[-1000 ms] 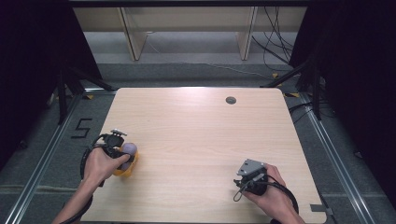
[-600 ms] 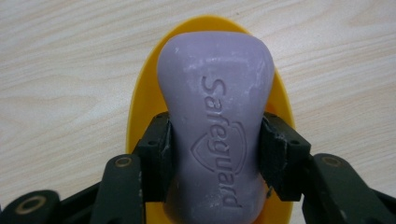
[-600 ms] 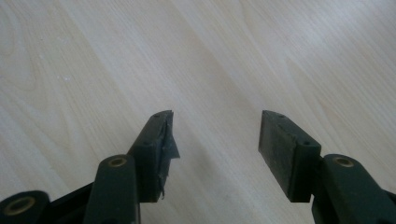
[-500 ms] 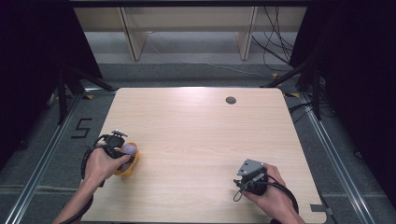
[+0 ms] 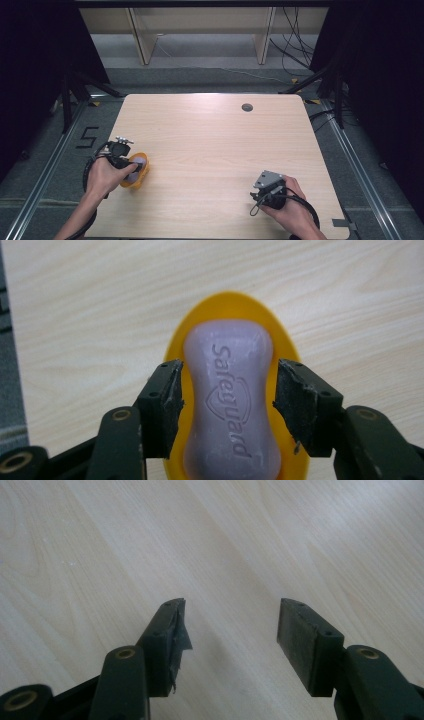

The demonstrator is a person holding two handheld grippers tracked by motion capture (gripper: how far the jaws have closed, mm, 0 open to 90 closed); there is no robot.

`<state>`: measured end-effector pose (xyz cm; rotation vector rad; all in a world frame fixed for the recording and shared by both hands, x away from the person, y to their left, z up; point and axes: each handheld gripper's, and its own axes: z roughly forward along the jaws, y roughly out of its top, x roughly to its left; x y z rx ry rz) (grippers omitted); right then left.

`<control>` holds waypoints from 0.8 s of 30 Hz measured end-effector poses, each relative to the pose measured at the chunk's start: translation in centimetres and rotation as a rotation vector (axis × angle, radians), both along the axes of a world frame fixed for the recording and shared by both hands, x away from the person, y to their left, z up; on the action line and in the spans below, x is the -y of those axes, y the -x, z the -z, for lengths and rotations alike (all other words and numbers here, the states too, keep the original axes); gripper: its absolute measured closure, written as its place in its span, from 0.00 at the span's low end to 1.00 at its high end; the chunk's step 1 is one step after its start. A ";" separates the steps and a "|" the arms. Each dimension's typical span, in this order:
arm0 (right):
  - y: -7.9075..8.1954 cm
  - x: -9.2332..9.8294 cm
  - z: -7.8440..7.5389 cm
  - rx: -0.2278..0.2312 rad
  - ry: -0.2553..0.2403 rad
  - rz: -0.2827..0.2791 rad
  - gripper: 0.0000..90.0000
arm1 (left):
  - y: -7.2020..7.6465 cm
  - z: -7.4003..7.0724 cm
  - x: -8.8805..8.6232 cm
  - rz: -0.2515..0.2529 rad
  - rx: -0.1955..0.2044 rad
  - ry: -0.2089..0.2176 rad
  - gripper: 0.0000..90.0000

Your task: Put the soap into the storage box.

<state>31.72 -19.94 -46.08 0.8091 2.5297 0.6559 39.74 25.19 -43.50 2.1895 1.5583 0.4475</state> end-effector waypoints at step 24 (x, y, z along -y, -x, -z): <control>-0.3 0.1 0.0 0.010 0.006 -0.034 0.50 | 6.3 0.8 -0.8 0.178 0.271 0.096 0.43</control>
